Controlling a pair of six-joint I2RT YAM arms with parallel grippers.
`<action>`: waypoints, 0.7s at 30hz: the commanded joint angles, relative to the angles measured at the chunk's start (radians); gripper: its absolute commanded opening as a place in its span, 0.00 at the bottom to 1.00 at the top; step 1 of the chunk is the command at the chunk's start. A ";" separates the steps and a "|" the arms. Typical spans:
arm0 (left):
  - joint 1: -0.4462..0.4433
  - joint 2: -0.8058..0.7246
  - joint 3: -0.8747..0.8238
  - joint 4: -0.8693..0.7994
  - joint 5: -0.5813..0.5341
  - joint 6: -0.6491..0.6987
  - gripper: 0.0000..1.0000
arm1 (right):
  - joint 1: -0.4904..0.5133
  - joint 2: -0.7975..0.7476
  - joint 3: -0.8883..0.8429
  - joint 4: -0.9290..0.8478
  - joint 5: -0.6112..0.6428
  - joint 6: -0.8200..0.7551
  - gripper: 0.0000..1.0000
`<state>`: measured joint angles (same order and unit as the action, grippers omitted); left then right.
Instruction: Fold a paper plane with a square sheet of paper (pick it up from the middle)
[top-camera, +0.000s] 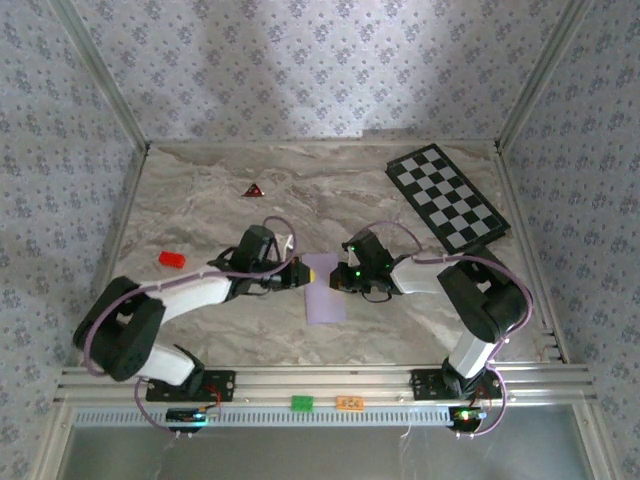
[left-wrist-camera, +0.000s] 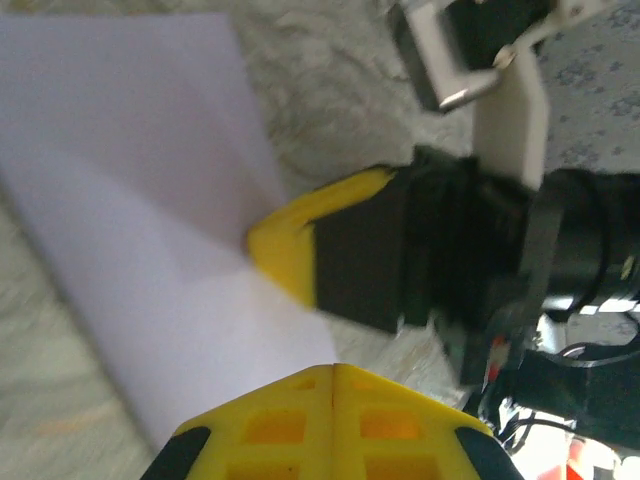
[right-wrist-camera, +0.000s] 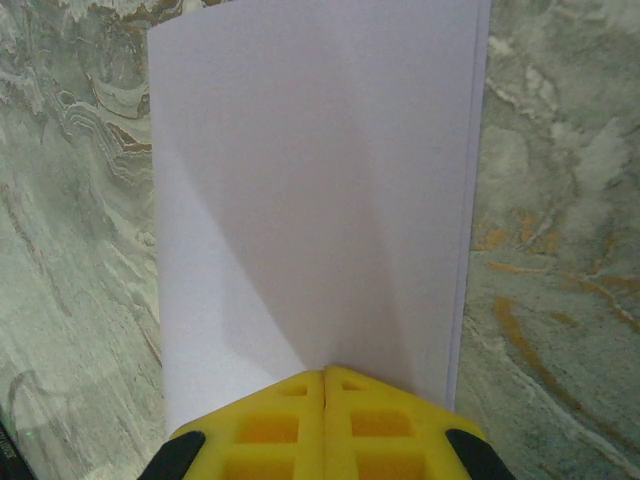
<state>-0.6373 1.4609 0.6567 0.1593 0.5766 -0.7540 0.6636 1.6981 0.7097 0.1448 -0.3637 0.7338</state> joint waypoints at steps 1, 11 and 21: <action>-0.007 0.091 0.023 0.068 0.074 -0.023 0.00 | -0.006 0.089 -0.054 -0.216 0.142 -0.015 0.00; -0.068 0.217 -0.042 0.028 0.054 0.074 0.00 | -0.002 0.078 -0.050 -0.253 0.160 -0.024 0.00; -0.062 0.212 -0.088 0.002 0.056 0.159 0.00 | -0.006 0.066 -0.047 -0.268 0.167 -0.030 0.00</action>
<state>-0.7021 1.6695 0.6056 0.2085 0.6312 -0.6369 0.6659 1.6978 0.7181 0.1257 -0.3588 0.7330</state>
